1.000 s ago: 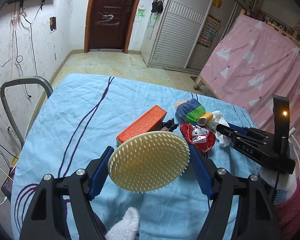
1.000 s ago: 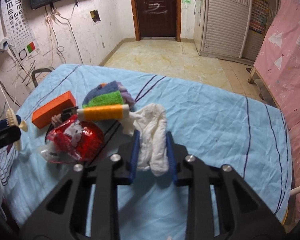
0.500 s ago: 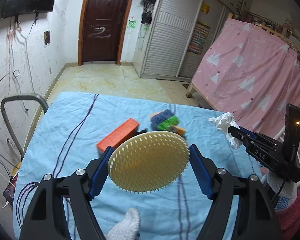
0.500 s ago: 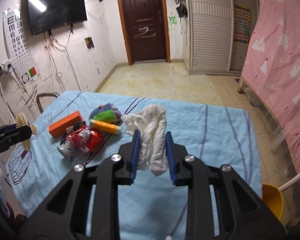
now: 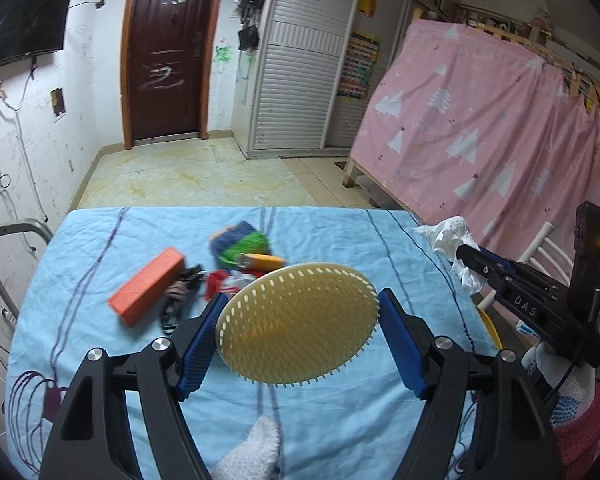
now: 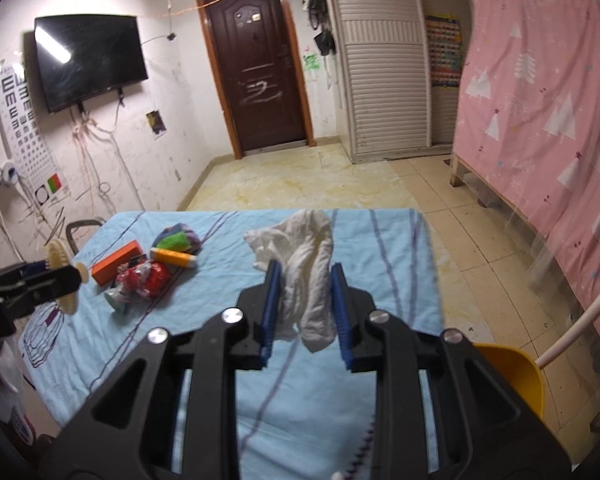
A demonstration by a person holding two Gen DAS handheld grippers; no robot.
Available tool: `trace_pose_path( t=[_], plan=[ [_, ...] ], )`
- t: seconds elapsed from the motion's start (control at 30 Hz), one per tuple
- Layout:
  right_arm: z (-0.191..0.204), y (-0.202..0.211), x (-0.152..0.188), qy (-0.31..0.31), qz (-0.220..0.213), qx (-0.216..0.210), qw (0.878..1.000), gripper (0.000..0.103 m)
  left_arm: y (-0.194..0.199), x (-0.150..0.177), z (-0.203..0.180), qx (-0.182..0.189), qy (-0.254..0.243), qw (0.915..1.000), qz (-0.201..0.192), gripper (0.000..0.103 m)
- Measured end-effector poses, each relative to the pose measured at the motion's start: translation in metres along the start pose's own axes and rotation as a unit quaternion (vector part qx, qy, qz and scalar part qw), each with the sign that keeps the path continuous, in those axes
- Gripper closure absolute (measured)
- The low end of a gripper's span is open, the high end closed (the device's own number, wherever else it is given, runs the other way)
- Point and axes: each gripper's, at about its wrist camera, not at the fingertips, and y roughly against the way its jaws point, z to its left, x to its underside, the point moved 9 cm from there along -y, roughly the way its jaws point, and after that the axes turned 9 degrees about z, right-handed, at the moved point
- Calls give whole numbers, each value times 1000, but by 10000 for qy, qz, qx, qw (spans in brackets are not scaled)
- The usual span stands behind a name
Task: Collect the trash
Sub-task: 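Carry the white cloth and yellow brush to the yellow bucket and release both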
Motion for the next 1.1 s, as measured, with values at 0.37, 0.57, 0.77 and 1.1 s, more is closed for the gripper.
trace_pose_path(
  t=[0.37, 0.57, 0.77, 1.1],
  plan=[
    [-76, 40, 23, -609, -305, 388, 9969, 79, -18, -3, -68, 189, -562, 9982, 111, 36],
    [-115, 58, 39, -904, -370, 647, 9931, 79, -28, 0, -109, 334, -896, 9952, 195, 36],
    [-147, 64, 60, -1185, -325, 834, 9889, 79, -36, 2, -145, 458, -1190, 9915, 270, 36],
    [-175, 60, 80, -1496, -210, 891, 9845, 68, -43, 4, -199, 657, -1578, 9847, 326, 36]
  ],
)
